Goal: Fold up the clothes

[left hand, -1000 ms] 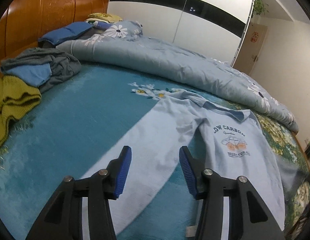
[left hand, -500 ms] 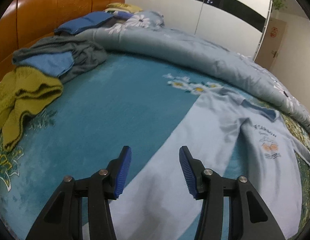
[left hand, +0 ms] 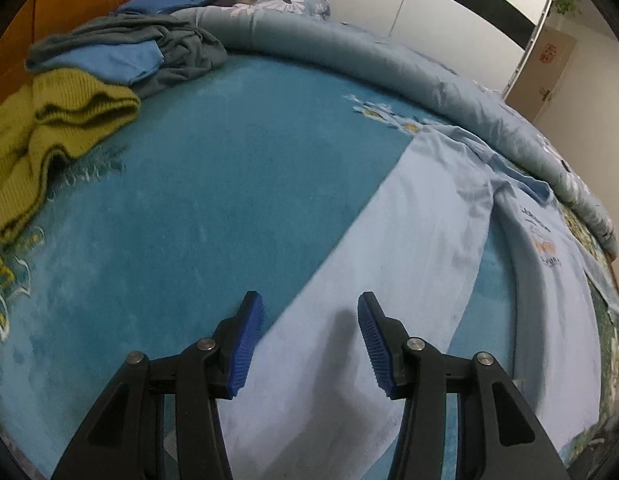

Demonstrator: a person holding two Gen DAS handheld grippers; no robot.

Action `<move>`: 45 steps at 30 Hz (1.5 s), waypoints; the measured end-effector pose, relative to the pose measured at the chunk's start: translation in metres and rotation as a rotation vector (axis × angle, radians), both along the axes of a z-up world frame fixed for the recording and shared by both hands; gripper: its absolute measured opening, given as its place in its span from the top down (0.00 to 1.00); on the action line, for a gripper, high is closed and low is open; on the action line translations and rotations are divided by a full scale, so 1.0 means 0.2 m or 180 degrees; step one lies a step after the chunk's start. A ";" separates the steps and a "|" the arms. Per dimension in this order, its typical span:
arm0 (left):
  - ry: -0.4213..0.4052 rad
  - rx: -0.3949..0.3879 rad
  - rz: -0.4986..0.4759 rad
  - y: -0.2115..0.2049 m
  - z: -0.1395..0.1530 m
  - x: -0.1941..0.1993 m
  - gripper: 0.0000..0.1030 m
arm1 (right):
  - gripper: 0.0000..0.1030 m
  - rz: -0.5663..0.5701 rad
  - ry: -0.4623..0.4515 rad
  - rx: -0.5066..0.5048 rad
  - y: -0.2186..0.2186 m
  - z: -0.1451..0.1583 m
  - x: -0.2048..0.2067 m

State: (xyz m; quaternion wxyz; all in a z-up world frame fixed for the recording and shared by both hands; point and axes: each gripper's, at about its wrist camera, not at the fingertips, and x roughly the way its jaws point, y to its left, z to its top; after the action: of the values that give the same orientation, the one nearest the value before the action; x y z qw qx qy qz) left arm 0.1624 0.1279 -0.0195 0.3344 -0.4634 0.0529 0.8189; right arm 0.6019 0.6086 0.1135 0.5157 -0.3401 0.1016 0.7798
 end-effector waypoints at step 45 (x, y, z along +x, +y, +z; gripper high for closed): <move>-0.0575 0.0549 -0.1115 0.25 0.12 0.41 0.47 | 0.49 0.1144 0.0536 -0.1504 -0.84 -0.50 -0.14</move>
State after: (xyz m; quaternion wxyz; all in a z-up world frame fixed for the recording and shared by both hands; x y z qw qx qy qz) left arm 0.2441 0.1775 0.0051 0.5135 -0.4882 0.0322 0.7049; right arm 0.5740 0.4413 0.0128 0.2659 -0.3973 0.2607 0.8387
